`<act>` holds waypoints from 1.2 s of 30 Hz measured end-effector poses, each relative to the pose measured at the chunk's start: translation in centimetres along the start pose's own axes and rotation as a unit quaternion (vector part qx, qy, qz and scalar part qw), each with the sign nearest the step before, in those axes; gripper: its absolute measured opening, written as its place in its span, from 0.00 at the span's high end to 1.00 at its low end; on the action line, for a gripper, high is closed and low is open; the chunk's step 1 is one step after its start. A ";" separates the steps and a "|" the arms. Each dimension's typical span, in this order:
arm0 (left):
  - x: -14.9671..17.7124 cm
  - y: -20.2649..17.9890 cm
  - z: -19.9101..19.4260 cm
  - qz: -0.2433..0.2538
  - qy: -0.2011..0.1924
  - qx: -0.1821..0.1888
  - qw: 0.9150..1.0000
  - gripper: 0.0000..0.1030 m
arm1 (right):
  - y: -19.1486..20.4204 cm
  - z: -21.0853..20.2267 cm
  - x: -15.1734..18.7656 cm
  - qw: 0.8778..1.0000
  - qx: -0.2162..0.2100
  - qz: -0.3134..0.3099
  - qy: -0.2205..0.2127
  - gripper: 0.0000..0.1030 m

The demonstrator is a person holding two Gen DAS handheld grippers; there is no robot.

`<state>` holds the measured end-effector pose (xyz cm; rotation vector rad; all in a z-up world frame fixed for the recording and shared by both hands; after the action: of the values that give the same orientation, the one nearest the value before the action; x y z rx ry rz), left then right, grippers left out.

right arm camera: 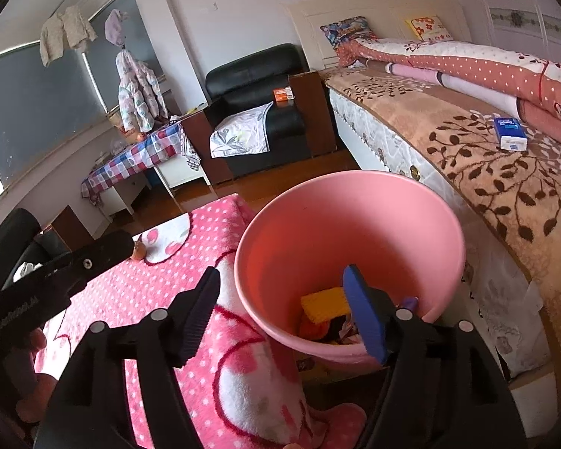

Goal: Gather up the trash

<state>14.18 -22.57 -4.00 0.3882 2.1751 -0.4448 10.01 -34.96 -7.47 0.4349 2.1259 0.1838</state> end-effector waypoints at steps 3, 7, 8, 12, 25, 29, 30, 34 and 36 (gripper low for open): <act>0.1 0.3 -0.3 0.002 -0.002 -0.005 1.000 0.45 | 0.3 -0.1 0.2 1.000 0.000 0.000 0.000 0.31; 0.2 0.6 -0.4 0.000 -0.002 -0.010 1.000 0.45 | 0.5 -0.1 0.3 1.000 0.004 -0.001 0.000 0.30; 0.2 0.7 -0.4 -0.002 -0.001 -0.011 1.000 0.45 | 0.6 -0.2 0.3 1.000 0.005 -0.002 -0.001 0.30; 0.4 1.2 -0.3 -0.007 0.002 -0.016 1.000 0.45 | 1.0 -0.5 0.5 1.000 0.015 -0.013 -0.008 0.29; 0.8 2.8 -0.1 -0.019 0.008 -0.037 0.999 0.45 | 2.8 -2.0 -0.7 0.997 0.030 -0.059 -0.041 0.27; 0.8 3.1 -0.3 -0.019 0.006 -0.040 0.999 0.45 | 3.2 -2.2 -0.8 0.997 0.030 -0.064 -0.041 0.27; 0.8 3.2 -0.3 -0.020 0.006 -0.041 0.999 0.45 | 3.4 -2.3 -0.8 0.996 0.032 -0.067 -0.041 0.27; 0.8 3.5 -0.5 -0.024 0.005 -0.044 0.999 0.45 | 3.7 -2.3 -0.8 0.996 0.038 -0.073 -0.042 0.27; 0.9 3.6 -0.6 -0.025 0.004 -0.046 0.999 0.45 | 3.8 -2.4 -0.7 0.995 0.039 -0.076 -0.041 0.27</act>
<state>14.80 -18.98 -5.00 0.2869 2.2087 -0.3692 9.30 -31.59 -4.49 0.3185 2.0804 -0.0057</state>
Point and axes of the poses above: each gripper's, at about its wrist camera, not at the fingertips, and z roughly the way its jaws point, y to its left, x to its underside, the point moved 9 cm from there along z, roughly the way its jaws point, and after that the axes turned 3 degrees about -y, right-handed, at the moved point
